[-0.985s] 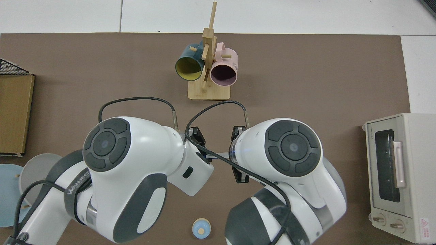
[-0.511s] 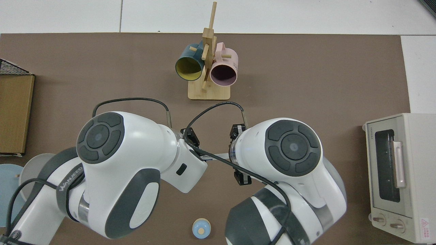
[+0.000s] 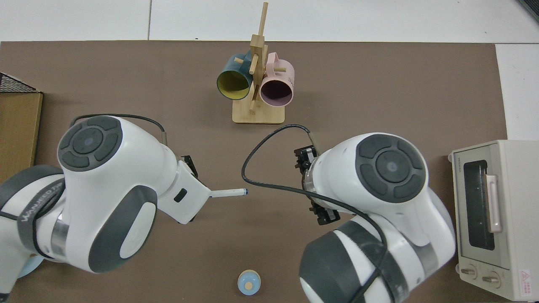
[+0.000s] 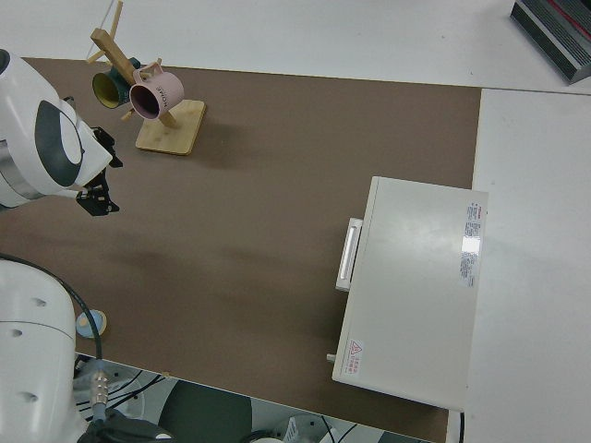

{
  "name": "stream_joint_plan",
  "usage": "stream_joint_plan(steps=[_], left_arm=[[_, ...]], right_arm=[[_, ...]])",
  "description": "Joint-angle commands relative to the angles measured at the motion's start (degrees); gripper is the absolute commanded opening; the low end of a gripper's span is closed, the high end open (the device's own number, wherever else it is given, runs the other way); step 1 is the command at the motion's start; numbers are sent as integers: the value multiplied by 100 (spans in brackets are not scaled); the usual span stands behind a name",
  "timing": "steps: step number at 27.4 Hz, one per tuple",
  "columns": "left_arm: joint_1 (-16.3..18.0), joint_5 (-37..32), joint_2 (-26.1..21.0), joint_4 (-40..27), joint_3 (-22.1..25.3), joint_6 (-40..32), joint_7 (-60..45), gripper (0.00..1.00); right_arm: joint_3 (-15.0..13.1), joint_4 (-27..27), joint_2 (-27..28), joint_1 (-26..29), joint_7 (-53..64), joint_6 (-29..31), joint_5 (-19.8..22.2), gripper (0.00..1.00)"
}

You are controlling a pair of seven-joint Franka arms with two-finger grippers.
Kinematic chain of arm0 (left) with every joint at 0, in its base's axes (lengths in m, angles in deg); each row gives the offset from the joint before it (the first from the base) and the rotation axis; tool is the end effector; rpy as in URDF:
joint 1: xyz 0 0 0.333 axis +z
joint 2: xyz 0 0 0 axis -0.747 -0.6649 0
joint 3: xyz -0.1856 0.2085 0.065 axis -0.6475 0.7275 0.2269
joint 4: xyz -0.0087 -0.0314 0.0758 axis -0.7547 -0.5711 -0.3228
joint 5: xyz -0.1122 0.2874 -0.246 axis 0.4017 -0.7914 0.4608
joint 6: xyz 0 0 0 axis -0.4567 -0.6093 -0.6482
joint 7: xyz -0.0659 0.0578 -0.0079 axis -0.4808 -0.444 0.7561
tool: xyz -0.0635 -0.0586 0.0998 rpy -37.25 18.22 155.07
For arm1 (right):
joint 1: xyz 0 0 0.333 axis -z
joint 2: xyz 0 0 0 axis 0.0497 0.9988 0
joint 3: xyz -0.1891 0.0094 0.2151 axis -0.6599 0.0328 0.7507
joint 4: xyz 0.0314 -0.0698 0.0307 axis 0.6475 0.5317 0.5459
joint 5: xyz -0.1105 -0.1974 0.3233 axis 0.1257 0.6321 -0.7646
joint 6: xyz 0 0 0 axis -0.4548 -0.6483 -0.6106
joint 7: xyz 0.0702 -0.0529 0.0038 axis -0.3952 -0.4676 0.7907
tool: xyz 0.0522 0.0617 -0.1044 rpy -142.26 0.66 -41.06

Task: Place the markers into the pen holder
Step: 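Open the right gripper and withdraw while the left gripper carries the marker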

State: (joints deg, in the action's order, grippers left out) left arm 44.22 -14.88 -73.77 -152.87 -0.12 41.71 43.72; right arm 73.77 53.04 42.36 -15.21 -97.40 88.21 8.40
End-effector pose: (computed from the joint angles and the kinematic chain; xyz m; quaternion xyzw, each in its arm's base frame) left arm 0.4821 -0.2354 0.4514 0.7326 -0.6740 -0.0175 0.0934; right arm 0.4909 0.2975 0.4730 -0.8003 0.5977 0.0348 0.0336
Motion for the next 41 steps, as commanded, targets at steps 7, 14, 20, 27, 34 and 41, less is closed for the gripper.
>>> stream_joint_plan(steps=[7,14,20,27,34,41], left_arm=[[-11,-1026,58,9,1253,-64,1203,0],[-11,-1738,23,26,1939,235,1257,0],[6,-2424,-47,237,2343,140,1213,0],[15,-3539,-495,1149,2722,-379,1318,0],[24,-4523,-996,2205,2792,-1090,1565,0],[6,-5983,-1023,2592,2713,-1391,1344,0]], right_arm=[[-468,9,-417,735,4056,-588,49,100],[-1470,0,-689,665,6281,-782,111,100],[-2191,0,-883,656,8126,-1107,251,100],[-3017,-26,-997,367,9552,-1152,480,100],[-3045,79,-1076,313,9527,-1099,498,100],[-2992,88,-1094,305,9500,-1107,498,100]])
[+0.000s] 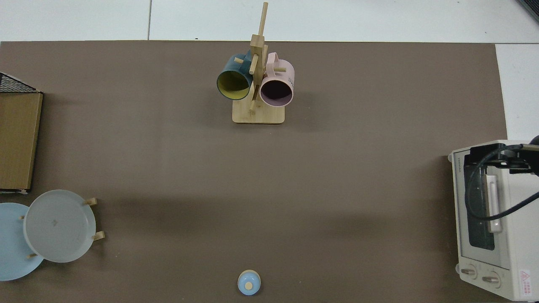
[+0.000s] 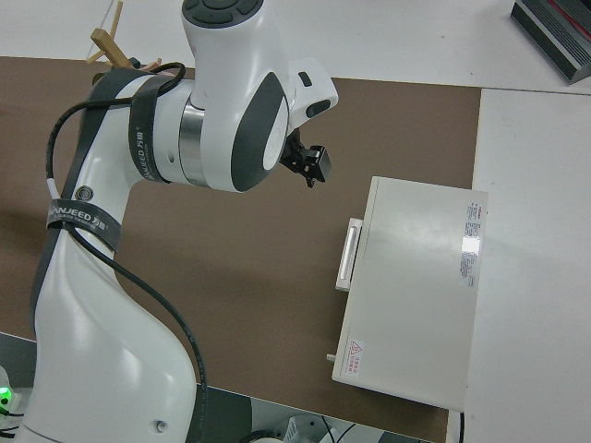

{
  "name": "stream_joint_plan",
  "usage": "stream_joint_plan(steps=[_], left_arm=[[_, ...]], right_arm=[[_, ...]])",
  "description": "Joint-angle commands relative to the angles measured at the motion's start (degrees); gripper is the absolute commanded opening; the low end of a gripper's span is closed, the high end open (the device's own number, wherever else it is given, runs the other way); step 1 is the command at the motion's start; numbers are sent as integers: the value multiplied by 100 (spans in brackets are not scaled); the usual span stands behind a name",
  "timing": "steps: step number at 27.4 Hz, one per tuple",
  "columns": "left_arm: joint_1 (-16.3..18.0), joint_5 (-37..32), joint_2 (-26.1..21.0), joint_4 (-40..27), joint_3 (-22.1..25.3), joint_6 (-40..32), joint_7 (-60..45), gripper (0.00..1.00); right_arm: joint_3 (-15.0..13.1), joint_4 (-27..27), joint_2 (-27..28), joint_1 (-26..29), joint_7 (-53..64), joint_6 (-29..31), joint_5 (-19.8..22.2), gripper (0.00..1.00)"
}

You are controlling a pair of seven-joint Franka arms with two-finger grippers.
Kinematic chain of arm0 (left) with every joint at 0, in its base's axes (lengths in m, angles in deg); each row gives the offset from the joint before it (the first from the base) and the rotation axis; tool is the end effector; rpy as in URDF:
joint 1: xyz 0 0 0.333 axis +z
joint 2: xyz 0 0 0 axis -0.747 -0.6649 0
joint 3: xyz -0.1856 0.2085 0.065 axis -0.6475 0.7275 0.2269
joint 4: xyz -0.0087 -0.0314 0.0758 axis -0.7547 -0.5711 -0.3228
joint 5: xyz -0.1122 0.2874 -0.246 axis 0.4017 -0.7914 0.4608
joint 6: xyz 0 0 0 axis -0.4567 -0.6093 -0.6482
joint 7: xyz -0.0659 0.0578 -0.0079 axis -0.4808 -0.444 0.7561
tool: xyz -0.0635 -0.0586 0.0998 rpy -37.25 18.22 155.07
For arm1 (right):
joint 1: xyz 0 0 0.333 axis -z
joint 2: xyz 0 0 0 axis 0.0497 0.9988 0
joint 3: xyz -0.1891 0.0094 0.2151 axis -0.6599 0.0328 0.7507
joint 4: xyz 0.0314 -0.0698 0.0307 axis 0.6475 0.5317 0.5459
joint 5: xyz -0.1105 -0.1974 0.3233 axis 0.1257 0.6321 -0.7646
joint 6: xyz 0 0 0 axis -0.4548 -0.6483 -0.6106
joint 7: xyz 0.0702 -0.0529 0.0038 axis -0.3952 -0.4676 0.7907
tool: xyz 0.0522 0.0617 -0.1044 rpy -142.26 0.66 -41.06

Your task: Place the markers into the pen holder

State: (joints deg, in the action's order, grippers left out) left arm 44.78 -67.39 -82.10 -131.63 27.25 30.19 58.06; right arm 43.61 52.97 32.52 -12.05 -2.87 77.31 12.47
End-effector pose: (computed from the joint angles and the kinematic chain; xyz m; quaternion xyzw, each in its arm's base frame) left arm 0.5711 0.1287 0.5646 -0.7355 0.5715 0.2648 0.2496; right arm 0.5187 -0.0300 0.5475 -0.9952 0.0949 -0.0051 0.0249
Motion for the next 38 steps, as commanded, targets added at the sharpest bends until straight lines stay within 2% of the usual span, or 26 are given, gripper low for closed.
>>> stream_joint_plan(steps=[1,7,12,19,21,26,29,38], left_arm=[[-40,-881,-208,513,-16,-194,-89,0],[153,-1155,-305,610,55,385,244,0],[206,-1471,-410,575,64,597,271,0],[504,-1595,-603,583,81,1141,341,0],[592,-1586,-673,592,81,1230,367,0],[742,-1595,-980,671,99,1546,464,0],[847,-1586,-1253,935,99,1546,561,0],[865,-1568,-1280,935,116,1029,570,0]], right_arm=[[24,95,-110,-12,47,-17,90,100],[86,95,-110,-12,90,-17,73,100],[86,42,-83,58,117,-9,73,100],[129,34,-48,190,134,53,64,100],[322,34,-48,365,134,62,64,100],[1095,34,-74,1060,143,62,20,100],[1105,42,-83,1043,126,18,20,100],[1097,51,-101,1034,126,-17,46,100]])
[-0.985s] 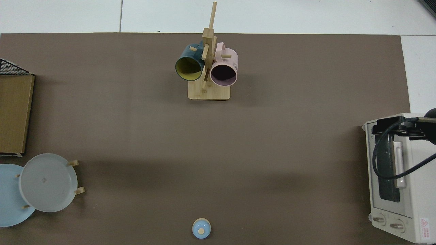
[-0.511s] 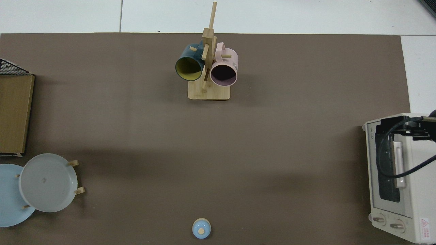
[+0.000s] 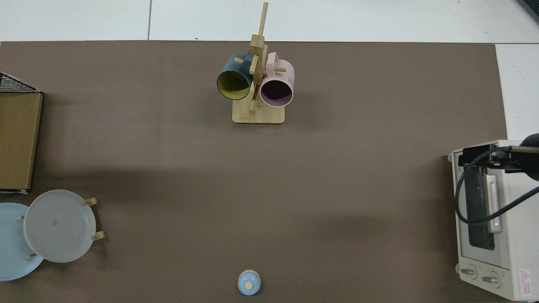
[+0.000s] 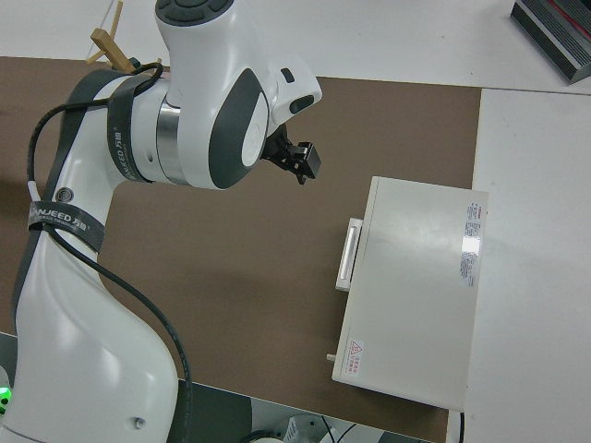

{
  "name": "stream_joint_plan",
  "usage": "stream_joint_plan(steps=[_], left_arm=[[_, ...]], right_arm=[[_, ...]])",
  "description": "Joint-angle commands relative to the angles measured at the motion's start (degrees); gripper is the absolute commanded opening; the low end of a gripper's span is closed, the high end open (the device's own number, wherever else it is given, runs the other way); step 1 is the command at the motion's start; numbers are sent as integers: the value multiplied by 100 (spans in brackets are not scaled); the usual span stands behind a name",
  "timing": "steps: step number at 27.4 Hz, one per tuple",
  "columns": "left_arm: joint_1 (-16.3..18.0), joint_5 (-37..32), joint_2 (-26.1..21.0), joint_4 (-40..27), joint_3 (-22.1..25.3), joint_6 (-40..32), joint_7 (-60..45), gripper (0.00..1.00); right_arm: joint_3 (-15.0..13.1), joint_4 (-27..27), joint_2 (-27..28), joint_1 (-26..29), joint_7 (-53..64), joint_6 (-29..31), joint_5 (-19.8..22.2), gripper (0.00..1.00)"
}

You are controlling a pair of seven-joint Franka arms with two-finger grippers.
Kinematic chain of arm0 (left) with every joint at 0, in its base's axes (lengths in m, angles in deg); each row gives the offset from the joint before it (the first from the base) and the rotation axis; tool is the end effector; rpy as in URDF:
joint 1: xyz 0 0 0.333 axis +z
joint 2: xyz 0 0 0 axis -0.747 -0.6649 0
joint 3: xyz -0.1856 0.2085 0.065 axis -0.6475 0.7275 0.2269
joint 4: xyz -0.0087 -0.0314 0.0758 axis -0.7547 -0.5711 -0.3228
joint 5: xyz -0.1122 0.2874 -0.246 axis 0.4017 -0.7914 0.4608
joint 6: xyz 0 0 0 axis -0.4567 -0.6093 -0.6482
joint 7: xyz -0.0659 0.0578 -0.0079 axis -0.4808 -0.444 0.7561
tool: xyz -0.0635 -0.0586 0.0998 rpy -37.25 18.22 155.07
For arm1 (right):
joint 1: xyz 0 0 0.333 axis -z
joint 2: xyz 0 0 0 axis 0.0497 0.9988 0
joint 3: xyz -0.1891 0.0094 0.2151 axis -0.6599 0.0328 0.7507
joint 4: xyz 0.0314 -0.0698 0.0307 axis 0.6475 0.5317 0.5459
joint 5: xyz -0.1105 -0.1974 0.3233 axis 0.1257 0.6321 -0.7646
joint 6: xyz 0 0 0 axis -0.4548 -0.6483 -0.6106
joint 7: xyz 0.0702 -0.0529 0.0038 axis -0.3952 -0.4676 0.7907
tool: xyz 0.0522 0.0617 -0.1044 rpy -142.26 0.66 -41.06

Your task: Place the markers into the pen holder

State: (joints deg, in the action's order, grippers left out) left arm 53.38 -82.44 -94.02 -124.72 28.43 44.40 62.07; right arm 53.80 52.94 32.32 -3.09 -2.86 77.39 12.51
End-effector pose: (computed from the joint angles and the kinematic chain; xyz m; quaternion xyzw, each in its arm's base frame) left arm 0.6254 0.2354 0.5352 -0.6617 0.5687 0.3375 0.3533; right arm 0.5181 -0.0142 0.5515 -0.9963 0.0851 -0.0100 0.0114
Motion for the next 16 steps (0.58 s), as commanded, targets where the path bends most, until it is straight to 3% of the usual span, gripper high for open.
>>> stream_joint_plan(steps=[1,15,16], left_arm=[[5,-72,-88,244,-1,-489,169,0],[22,78,-132,191,7,-815,108,0],[22,69,-158,191,7,-815,99,7]], right_arm=[[78,54,-81,138,125,-34,68,100],[78,54,-90,138,117,-52,77,100],[78,54,-90,138,117,-52,77,100]])
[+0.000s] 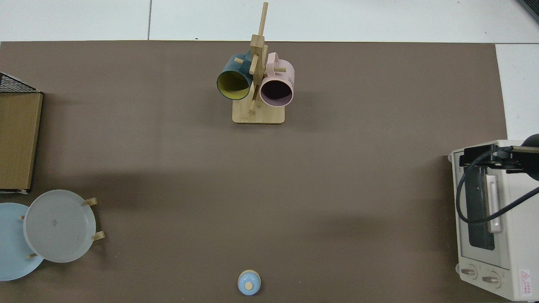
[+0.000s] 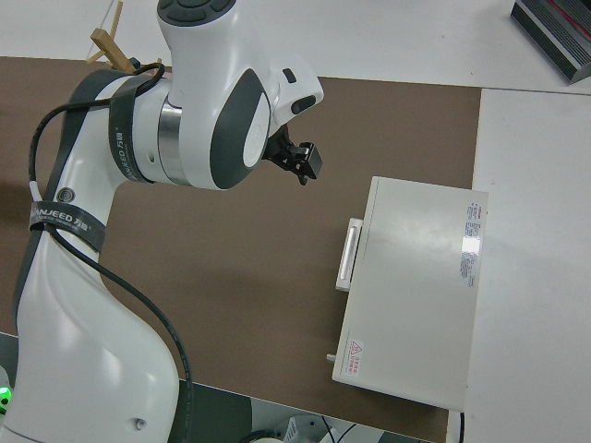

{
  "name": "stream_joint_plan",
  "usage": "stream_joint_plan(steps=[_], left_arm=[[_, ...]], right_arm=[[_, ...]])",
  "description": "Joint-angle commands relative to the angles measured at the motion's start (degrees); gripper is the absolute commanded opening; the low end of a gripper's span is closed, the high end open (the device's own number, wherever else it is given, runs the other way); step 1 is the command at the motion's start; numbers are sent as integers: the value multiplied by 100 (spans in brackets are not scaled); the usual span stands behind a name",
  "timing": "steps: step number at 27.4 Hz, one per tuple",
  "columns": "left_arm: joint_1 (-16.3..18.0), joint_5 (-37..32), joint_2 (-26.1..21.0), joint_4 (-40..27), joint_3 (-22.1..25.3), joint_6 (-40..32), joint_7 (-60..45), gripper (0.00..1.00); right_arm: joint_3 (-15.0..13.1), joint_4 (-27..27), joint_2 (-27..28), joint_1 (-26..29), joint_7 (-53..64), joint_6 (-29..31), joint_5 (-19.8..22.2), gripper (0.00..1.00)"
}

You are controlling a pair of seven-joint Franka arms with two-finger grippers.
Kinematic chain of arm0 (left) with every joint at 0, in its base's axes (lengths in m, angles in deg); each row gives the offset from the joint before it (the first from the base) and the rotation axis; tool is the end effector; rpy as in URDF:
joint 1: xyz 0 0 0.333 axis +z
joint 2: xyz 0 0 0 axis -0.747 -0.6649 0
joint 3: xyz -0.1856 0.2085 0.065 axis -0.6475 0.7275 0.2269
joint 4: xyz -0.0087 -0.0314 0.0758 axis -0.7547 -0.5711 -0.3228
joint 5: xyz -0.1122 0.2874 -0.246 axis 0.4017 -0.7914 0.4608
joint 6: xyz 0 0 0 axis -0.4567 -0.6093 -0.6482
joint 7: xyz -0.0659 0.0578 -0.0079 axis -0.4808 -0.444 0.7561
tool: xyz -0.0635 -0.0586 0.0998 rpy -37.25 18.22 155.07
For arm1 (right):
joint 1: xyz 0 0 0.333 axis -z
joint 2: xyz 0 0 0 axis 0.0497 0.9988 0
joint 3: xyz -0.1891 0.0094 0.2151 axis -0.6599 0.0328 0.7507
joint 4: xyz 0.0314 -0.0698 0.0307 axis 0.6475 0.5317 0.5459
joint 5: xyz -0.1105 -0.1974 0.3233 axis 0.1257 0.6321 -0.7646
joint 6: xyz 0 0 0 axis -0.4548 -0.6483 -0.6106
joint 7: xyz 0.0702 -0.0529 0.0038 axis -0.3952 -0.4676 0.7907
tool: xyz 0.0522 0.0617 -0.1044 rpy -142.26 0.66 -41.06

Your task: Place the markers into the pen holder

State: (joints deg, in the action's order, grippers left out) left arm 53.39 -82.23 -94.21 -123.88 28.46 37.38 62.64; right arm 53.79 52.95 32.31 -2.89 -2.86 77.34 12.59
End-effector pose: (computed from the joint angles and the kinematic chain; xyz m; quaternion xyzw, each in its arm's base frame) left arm 0.6095 0.2431 0.5352 -0.6790 0.5458 0.3741 0.3181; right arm 0.5179 -0.0163 0.5514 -0.9961 0.0868 -0.0096 0.0107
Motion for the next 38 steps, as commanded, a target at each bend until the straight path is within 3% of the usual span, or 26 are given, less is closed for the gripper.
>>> stream_joint_plan(steps=[1,2,10,18,25,30,38], left_arm=[[12,48,-131,107,4,-114,41,39],[12,48,-131,107,13,-149,33,99],[-155,92,-69,116,-75,-561,-169,100],[-612,1014,28,133,-224,-1212,-766,100],[-656,3016,89,55,-523,-1450,-2031,100],[-682,4018,212,-209,-945,-1476,-3366,100],[-674,5698,300,-403,-980,-1266,-5256,100]], right_arm=[[78,54,-89,118,117,-47,69,100],[78,54,-89,118,117,-47,69,100],[87,54,-106,109,125,-64,69,100],[105,54,-115,135,82,-47,-1,100],[105,54,-115,145,82,-47,-36,100],[114,54,-115,109,82,-47,-36,100],[114,54,-115,118,82,-47,-36,100]])
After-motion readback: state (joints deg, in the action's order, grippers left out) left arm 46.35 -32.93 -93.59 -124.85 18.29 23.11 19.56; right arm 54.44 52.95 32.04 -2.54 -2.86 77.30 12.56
